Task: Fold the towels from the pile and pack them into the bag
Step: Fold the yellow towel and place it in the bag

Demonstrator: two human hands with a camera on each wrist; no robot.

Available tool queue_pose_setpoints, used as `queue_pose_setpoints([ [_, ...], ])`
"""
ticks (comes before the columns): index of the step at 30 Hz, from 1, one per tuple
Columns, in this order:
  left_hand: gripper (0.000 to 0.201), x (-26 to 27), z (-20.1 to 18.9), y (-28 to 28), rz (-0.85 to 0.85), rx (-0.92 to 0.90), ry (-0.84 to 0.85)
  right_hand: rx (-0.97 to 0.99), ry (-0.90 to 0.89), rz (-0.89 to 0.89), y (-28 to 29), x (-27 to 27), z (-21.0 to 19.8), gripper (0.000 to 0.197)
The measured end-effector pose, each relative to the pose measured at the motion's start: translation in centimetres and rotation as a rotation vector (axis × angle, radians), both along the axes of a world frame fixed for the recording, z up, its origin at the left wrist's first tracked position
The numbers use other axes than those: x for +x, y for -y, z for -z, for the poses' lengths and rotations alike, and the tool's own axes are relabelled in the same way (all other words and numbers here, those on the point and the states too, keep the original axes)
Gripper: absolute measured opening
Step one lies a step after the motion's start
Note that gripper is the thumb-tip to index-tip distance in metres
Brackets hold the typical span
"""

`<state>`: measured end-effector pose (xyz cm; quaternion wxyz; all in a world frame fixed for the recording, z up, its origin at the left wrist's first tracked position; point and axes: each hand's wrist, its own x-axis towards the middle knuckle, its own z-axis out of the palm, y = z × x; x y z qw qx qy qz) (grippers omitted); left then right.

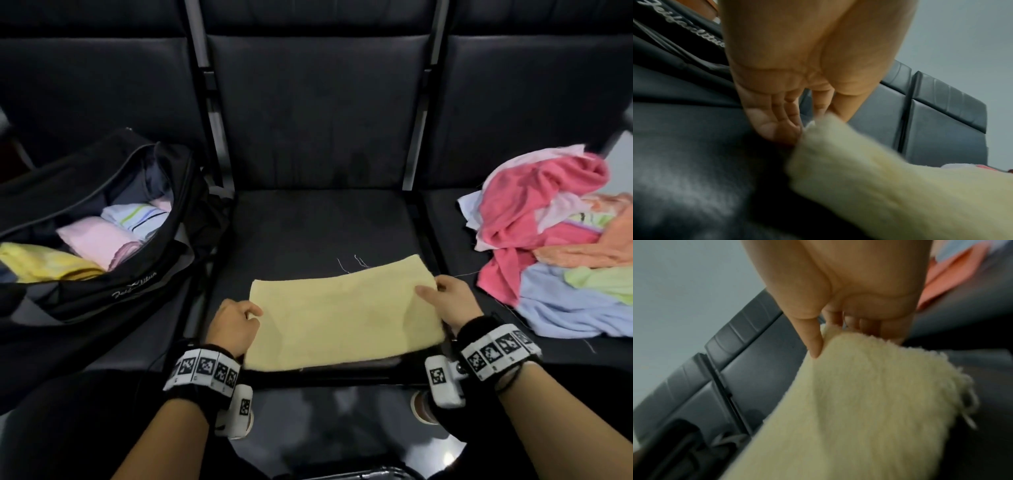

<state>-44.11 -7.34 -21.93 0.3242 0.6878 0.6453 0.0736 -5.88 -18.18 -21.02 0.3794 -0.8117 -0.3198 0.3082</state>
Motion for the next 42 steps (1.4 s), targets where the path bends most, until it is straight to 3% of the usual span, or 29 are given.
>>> queue_pose_setpoints([
  [3, 0.029, 1.3, 0.0, 0.8, 0.038, -0.025, 0.021, -0.109, 0.110, 0.019, 0.2, 1.3, -0.6, 0.021],
  [5, 0.030, 1.8, -0.2, 0.9, 0.043, -0.036, 0.017, -0.156, 0.081, 0.007, 0.4, 1.5, -0.8, 0.019],
  [9, 0.032, 1.5, -0.7, 0.9, 0.032, -0.059, 0.012, -0.057, -0.143, -0.015, 0.3, 0.8, -2.2, 0.007],
  [12, 0.031, 1.7, -1.2, 0.9, 0.014, -0.005, 0.018, 0.032, -0.324, -0.102, -0.6, -1.5, -5.0, 0.019],
  [16, 0.025, 2.9, -2.2, 1.1, -0.053, 0.006, 0.278, 0.072, -0.406, -0.255, -2.4, -6.8, -7.6, 0.023],
  [20, 0.018, 3.8, -2.7, 1.9, -0.202, -0.221, 0.592, 0.000, -0.432, -0.321, -4.2, -12.9, -7.0, 0.023],
  [26, 0.020, 3.5, -2.2, 1.8, -0.362, -0.395, 0.783, -0.030, -0.407, -0.425, -6.7, -19.4, -5.3, 0.027],
  [29, 0.026, 3.1, -1.7, 1.4, -0.386, -0.341, 0.727, -0.045, -0.491, -0.473, -6.6, -20.6, -4.8, 0.044],
  [31, 0.014, 2.9, -1.7, 1.6, -0.344, -0.316, 0.672, -0.057, -0.434, -0.502, -6.1, -20.0, -4.4, 0.044],
  [33, 0.042, 2.9, -1.5, 1.9, -0.296, -0.288, 0.617, -0.062, -0.357, -0.518, -5.3, -18.5, -4.1, 0.040],
  [36, 0.057, 3.1, -1.5, 2.2, -0.215, -0.218, 0.601, -0.026, -0.230, -0.586, -4.0, -16.6, -3.8, 0.034],
  [42, 0.065, 2.9, -1.5, 2.2, -0.165, -0.196, 0.588, -0.070, 0.197, -0.984, -1.3, -15.0, -3.1, 0.029],
])
